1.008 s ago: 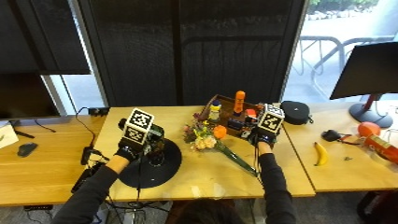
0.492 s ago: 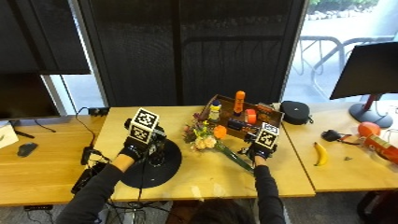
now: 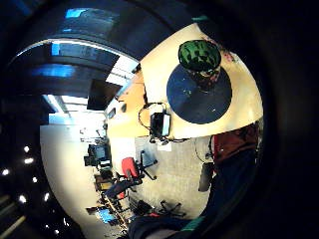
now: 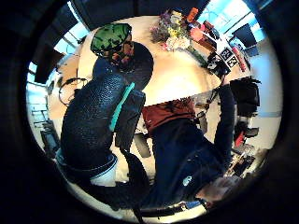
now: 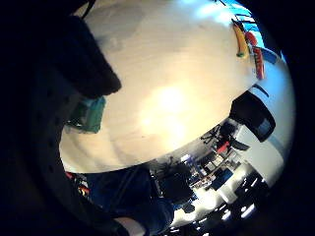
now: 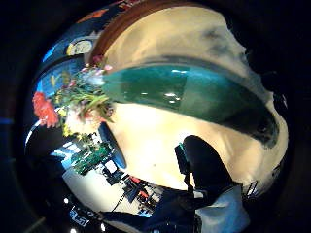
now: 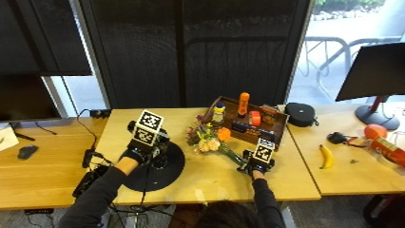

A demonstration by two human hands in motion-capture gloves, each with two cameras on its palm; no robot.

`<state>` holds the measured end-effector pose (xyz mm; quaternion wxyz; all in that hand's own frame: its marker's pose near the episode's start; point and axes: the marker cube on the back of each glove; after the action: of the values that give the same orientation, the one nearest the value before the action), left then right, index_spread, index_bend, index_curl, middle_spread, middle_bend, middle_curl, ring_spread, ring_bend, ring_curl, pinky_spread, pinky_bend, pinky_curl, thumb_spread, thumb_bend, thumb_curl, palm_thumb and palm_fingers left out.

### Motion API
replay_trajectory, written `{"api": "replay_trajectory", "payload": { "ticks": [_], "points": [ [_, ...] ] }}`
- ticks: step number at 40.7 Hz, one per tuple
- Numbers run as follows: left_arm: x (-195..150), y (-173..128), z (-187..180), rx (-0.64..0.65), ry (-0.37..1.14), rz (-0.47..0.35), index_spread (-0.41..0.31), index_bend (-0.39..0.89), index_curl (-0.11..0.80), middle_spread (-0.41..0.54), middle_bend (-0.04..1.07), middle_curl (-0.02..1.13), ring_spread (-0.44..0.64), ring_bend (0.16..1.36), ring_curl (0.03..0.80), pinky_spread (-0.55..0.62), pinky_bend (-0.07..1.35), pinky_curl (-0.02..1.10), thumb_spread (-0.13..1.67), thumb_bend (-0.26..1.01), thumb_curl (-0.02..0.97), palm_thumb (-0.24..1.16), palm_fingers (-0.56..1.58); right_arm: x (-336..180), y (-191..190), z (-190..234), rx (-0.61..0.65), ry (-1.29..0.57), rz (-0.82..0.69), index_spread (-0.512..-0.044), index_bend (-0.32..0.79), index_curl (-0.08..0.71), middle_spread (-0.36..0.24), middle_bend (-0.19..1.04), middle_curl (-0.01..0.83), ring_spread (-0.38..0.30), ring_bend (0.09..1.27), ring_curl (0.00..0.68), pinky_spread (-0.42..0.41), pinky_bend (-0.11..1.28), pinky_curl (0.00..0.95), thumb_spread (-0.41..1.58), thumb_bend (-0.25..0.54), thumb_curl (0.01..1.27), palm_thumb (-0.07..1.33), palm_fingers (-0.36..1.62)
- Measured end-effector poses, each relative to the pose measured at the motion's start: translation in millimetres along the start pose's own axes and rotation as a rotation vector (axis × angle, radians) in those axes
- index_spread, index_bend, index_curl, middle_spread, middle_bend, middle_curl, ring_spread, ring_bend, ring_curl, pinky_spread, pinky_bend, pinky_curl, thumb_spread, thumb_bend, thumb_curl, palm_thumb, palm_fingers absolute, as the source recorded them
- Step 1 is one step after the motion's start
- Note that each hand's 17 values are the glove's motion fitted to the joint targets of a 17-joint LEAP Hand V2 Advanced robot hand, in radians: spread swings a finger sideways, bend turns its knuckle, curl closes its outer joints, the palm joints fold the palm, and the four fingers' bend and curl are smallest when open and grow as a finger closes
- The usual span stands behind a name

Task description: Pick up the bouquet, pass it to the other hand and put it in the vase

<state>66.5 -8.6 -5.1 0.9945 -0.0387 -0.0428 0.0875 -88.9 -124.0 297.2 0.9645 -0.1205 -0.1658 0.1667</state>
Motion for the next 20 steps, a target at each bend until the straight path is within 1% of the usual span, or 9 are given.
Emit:
{"api": "replay_trajectory", "payload": {
  "ticks": [6, 10, 14, 20],
  "points": [
    [3.3, -1.0, 3.2, -0.040, 0.023, 0.003, 0.020, 0.10, 0.163, 0.209, 0.27, 0.38, 0.23, 0.74, 0.288, 0.31, 0.63, 0.34, 1.21, -0.02, 0.257, 0.17, 0.01, -4.4, -0.3, 12.8, -0.026, 0.041, 0.000, -0.240, 0.09, 0.176, -0.133, 0.30, 0.430, -0.183, 0.62, 0.383, 0.022, 0.53, 0.347, 0.95, -0.029, 0.38, 0.70, 0.74],
    [3.2, -1.4, 5.9, -0.059, 0.042, -0.003, 0.020, 0.10, 0.164, 0.213, 0.27, 0.38, 0.24, 0.74, 0.288, 0.31, 0.63, 0.34, 1.20, -0.01, 0.262, 0.18, 0.01, -8.2, -1.0, 16.5, -0.040, 0.078, 0.017, -0.243, 0.09, 0.182, -0.133, 0.31, 0.436, -0.200, 0.60, 0.387, 0.022, 0.51, 0.346, 0.95, -0.028, 0.38, 0.70, 0.73],
    [3.5, -1.3, 7.7, -0.060, 0.039, 0.003, 0.020, 0.10, 0.166, 0.219, 0.26, 0.38, 0.24, 0.74, 0.289, 0.31, 0.63, 0.34, 1.20, -0.01, 0.266, 0.19, 0.01, -8.9, 3.5, 19.3, -0.101, 0.133, 0.080, -0.267, 0.10, 0.191, -0.146, 0.30, 0.439, -0.217, 0.58, 0.392, 0.031, 0.50, 0.349, 0.95, -0.027, 0.38, 0.70, 0.68],
    [4.2, -2.0, 11.8, -0.069, 0.042, 0.004, 0.020, 0.10, 0.167, 0.223, 0.26, 0.38, 0.24, 0.74, 0.289, 0.31, 0.63, 0.34, 1.19, -0.02, 0.269, 0.19, 0.01, -13.4, 4.8, 18.6, -0.116, 0.154, 0.055, -0.300, 0.12, 0.202, -0.155, 0.27, 0.439, -0.235, 0.56, 0.393, 0.043, 0.48, 0.346, 0.96, -0.024, 0.38, 0.71, 0.65]
  ]
}}
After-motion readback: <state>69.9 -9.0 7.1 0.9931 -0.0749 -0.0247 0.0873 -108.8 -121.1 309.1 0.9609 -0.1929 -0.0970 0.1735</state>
